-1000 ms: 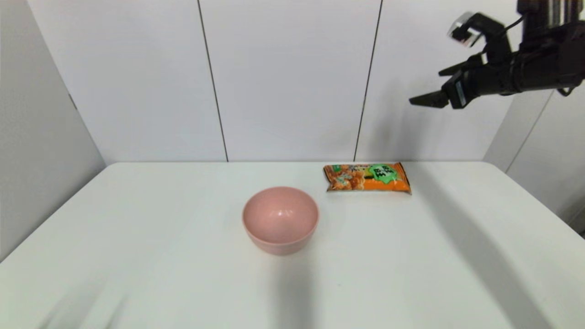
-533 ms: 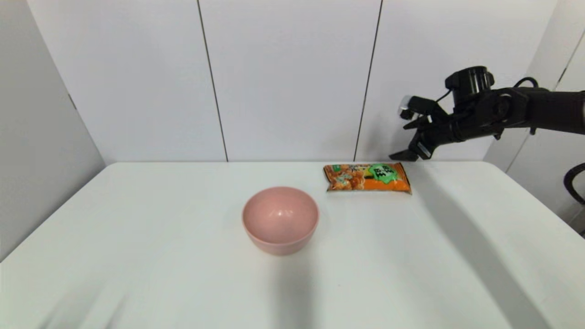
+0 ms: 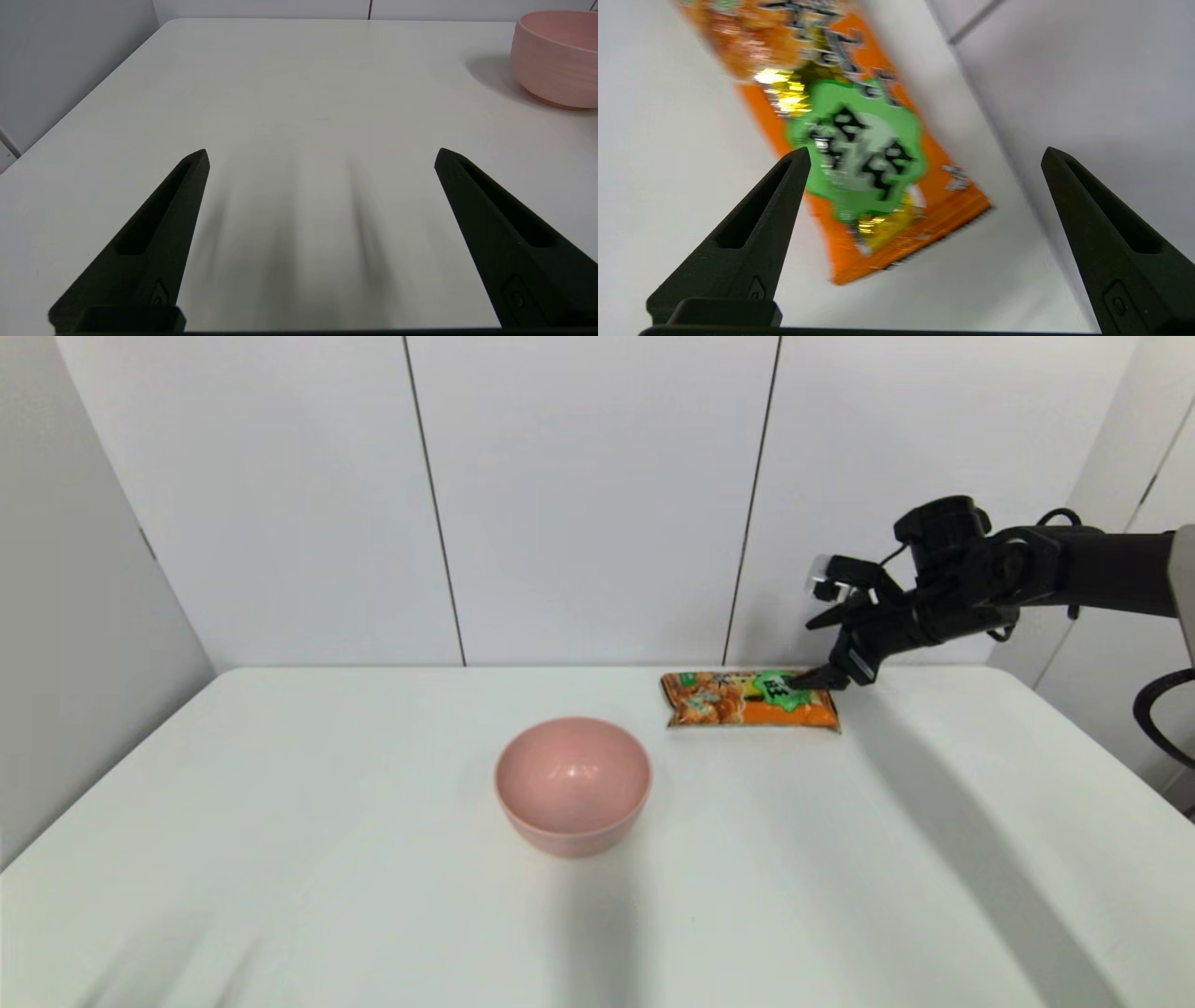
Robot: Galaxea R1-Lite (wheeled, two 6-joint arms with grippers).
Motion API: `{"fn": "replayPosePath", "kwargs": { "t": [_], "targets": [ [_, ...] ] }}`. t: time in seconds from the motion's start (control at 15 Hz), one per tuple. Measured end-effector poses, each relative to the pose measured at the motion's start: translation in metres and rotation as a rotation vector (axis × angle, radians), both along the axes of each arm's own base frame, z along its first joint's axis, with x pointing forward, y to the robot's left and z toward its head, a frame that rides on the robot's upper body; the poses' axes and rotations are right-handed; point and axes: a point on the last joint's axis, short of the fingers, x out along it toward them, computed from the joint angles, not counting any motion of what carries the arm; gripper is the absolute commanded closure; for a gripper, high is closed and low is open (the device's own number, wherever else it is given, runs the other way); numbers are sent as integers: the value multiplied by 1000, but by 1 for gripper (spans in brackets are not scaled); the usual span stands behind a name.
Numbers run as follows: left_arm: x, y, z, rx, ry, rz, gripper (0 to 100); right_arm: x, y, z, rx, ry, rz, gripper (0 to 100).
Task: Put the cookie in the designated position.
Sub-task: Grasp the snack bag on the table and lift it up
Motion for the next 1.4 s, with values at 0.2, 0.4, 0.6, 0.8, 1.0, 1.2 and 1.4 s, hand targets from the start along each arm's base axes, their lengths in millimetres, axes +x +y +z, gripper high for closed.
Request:
{"fn": "replayPosePath", "kwargs": {
  "t": [0.2,0.4,0.6,0.8,1.0,1.2,1.4],
  "targets": [
    [0,0,0,0,0,0,0,-4,10,-7,37,66,56,0],
    [0,0,0,0,0,0,0,0,22,-19,43,94,87,0],
    [0,0,0,0,0,0,0,5,31,-32,42,105,116,0],
    [0,0,0,0,0,0,0,12,35,-45,41,100,124,100],
    [0,0,0,0,0,0,0,15,36,-54,36,118,123,100],
    [0,0,0,0,0,0,0,17,36,-62,30,136,118,100],
    [0,0,0,0,0,0,0,19,36,-70,29,152,118,100]
  ]
}}
